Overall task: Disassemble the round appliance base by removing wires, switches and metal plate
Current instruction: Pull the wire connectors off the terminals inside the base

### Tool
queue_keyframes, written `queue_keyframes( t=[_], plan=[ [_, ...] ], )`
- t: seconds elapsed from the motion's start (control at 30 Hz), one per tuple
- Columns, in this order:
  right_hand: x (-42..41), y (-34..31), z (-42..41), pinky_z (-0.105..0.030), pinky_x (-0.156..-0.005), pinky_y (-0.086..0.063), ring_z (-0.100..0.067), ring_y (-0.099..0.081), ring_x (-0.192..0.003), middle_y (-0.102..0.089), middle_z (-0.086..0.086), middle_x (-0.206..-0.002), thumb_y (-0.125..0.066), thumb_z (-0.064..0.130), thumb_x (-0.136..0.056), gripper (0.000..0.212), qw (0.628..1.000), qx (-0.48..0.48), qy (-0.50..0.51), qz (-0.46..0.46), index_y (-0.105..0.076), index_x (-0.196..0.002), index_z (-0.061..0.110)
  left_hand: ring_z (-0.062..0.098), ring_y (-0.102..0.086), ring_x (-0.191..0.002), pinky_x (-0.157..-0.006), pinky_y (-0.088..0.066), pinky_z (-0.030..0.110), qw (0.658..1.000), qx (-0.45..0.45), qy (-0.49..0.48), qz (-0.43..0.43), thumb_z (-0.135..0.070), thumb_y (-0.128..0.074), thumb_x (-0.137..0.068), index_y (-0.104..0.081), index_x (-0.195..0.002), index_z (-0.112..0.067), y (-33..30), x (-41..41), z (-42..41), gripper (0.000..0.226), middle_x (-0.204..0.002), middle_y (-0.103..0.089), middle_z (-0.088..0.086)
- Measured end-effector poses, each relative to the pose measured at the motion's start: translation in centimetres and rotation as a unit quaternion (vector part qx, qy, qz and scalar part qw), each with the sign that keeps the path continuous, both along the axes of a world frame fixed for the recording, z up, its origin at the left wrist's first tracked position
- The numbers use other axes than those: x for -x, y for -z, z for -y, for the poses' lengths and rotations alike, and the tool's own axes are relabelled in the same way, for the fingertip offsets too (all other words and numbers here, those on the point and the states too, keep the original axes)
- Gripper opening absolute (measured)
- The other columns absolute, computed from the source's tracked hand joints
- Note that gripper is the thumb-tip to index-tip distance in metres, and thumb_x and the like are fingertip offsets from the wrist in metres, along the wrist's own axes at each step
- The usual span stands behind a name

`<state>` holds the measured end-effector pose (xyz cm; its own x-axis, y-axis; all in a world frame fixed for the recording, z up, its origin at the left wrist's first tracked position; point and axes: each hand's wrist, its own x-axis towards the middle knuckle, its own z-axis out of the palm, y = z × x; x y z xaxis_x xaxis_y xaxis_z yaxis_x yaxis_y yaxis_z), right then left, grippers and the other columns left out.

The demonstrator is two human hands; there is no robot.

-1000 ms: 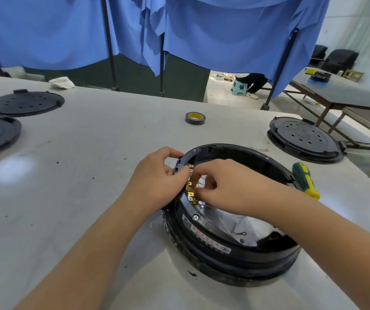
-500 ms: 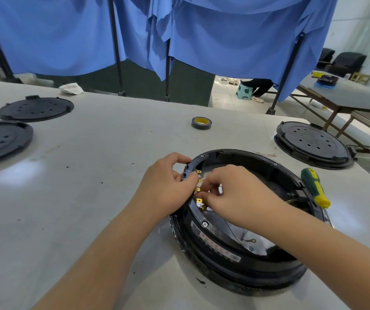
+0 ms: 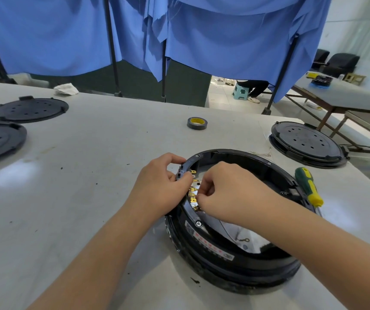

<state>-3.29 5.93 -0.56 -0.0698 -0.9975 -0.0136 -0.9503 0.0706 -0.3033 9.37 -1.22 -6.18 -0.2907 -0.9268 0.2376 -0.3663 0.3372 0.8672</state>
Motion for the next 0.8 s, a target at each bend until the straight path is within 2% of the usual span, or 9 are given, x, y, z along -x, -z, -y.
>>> queue_keyframes(
  t=[0.17, 0.3, 0.4, 0.57, 0.63, 0.7, 0.8],
  plan=[
    [-0.19, -0.20, -0.03, -0.032, -0.070, -0.056, -0.018, -0.064, -0.073, -0.068, 0.002, -0.078, -0.058, 0.023, -0.082, 0.012, 0.999, -0.005, -0.011, -0.032, -0.068, -0.086, 0.021, 0.008, -0.039, -0.039, -0.049, -0.038, 0.025, 1.000, -0.001, 0.020, 0.009, -0.024, -0.063, -0.084, -0.061, -0.098, -0.031, -0.10, -0.30, 0.03, 0.016, -0.036, -0.042, -0.009],
    [0.06, -0.71, 0.18, -0.029, -0.066, -0.052, -0.019, -0.062, -0.073, -0.067, 0.002, -0.078, -0.059, 0.022, -0.081, 0.009, 0.997, 0.003, -0.042, -0.072, -0.068, -0.084, 0.021, 0.006, -0.037, -0.038, -0.043, -0.034, 0.016, 0.999, -0.001, 0.036, 0.013, -0.025, -0.062, -0.086, -0.059, -0.097, -0.032, -0.17, -0.51, 0.12, 0.013, -0.035, -0.041, -0.010],
    [-0.10, -0.51, 0.00, -0.026, -0.060, -0.048, -0.018, -0.060, -0.069, -0.064, 0.003, -0.072, -0.058, 0.019, -0.078, 0.008, 0.997, 0.001, -0.036, -0.065, -0.065, -0.080, 0.021, 0.007, -0.039, -0.039, -0.045, -0.038, 0.021, 0.999, -0.005, 0.034, 0.013, -0.025, -0.063, -0.086, -0.059, -0.098, -0.032, -0.19, -0.44, 0.12, 0.014, -0.036, -0.042, -0.010],
    [-0.30, 0.02, -0.21, -0.032, -0.069, -0.055, -0.018, -0.062, -0.073, -0.065, 0.002, -0.076, -0.057, 0.021, -0.078, 0.011, 0.999, 0.005, -0.014, -0.040, -0.065, -0.085, 0.019, 0.008, -0.041, -0.040, -0.049, -0.040, 0.026, 1.000, -0.005, 0.025, 0.017, -0.026, -0.063, -0.086, -0.060, -0.099, -0.031, -0.28, -0.39, 0.05, 0.015, -0.036, -0.043, -0.009],
    [-0.24, 0.00, -0.04, -0.027, -0.065, -0.050, -0.016, -0.060, -0.072, -0.061, 0.005, -0.072, -0.059, 0.020, -0.078, 0.004, 0.999, 0.004, -0.018, -0.042, -0.062, -0.078, 0.023, 0.009, -0.042, -0.041, -0.050, -0.041, 0.027, 0.999, -0.004, 0.030, 0.019, -0.026, -0.063, -0.086, -0.060, -0.099, -0.032, -0.33, -0.40, 0.06, 0.014, -0.037, -0.043, -0.009],
    [-0.13, -0.17, 0.17, -0.025, -0.060, -0.044, -0.016, -0.057, -0.069, -0.057, 0.007, -0.068, -0.060, 0.017, -0.078, 0.010, 0.998, 0.003, -0.032, -0.048, -0.058, -0.071, 0.024, 0.009, -0.041, -0.041, -0.050, -0.041, 0.028, 0.999, -0.003, 0.033, 0.020, -0.026, -0.063, -0.086, -0.060, -0.099, -0.031, -0.34, -0.47, 0.09, 0.014, -0.036, -0.043, -0.009],
    [0.04, -0.38, 0.39, -0.026, -0.057, -0.039, -0.016, -0.056, -0.068, -0.056, 0.005, -0.069, -0.060, 0.017, -0.080, 0.011, 0.996, -0.002, -0.060, -0.067, -0.056, -0.072, 0.023, 0.009, -0.041, -0.041, -0.050, -0.040, 0.027, 0.999, -0.004, 0.032, 0.021, -0.026, -0.063, -0.087, -0.060, -0.099, -0.031, -0.31, -0.47, 0.15, 0.014, -0.036, -0.042, -0.009]
  ],
)
